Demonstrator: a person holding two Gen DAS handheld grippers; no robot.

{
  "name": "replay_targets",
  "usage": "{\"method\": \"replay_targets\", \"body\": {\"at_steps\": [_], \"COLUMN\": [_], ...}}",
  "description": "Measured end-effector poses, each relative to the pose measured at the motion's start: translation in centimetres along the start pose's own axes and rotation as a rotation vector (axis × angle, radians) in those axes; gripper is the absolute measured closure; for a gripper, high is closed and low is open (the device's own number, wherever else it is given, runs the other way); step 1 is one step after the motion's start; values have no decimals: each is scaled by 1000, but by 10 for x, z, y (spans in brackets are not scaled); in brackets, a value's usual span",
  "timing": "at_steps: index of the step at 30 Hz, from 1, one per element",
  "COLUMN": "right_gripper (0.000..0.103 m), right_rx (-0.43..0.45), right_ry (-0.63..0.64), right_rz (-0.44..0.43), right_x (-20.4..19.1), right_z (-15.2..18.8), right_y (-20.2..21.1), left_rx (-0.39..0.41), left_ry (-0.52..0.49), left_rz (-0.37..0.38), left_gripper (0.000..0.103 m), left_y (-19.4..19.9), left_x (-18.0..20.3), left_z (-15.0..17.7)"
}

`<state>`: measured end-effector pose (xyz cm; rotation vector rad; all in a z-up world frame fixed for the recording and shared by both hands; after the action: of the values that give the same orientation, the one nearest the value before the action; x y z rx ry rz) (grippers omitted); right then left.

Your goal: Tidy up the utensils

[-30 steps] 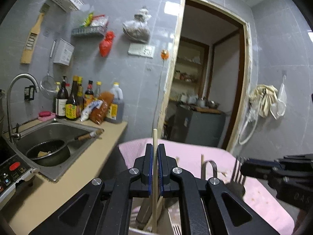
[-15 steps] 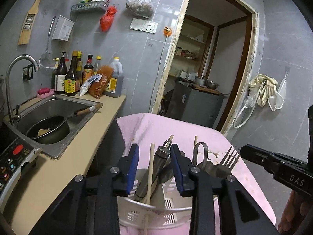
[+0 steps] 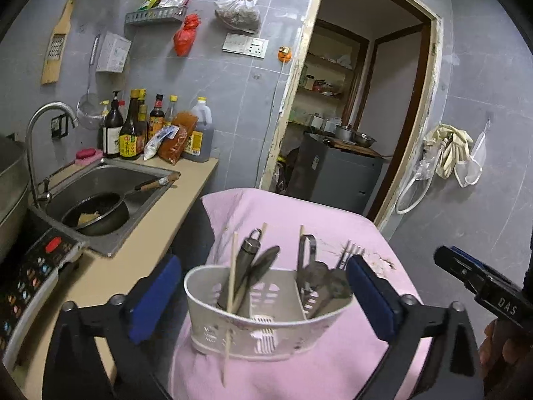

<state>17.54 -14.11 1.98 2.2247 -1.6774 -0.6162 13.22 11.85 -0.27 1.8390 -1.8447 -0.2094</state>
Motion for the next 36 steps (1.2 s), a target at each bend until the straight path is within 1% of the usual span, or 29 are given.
{"method": "replay_targets", "body": {"at_steps": [3,5,7,12,14,18,21,27,32,36], "right_gripper": [30,24,14,1,1,1,1,1,1,1], "right_rx": [9,12,12,26,32,49,61,55,53,55], "right_ry": [-12,-25,-36,-44,-43,-44,-52,-46,-38,-39], "right_rz": [25,40,49,71,83,103,113,123,122,122], "right_x": [16,26,33,45,48,54,58,62,65,67], "right_z": [3,6,10,24,30,42,50,65,73,74], "right_y": [14,25,33,59,69,90,105,122,130,133], "left_rx": [-33,-62,-77,-102,-98,-78,-65,-52,-10,-7], "left_ry": [17,9,-7,-40,-48,-49,-69,-112,-120,-131], "left_rz": [-1,-22,-36,-65,-78,-71,-65,-61,-65,-63], "left_gripper": [0,0,0,0,0,0,0,0,0,0], "left_y": [7,11,16,36,46,62,73,89,102,105], "left_x": [5,8,12,20,22,28,35,48,54,57], "left_z": [9,17,25,42,48,57,64,81,85,86]}}
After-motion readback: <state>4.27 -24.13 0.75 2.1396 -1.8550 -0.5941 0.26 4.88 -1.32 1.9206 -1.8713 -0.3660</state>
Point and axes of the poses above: each gripper's, at about its wrist camera, not at the fingertips, and y roughly against the way its jaws point, x to its right, z to its underside, the point moved 5 cm from there along -y, roughly the way its jaws point
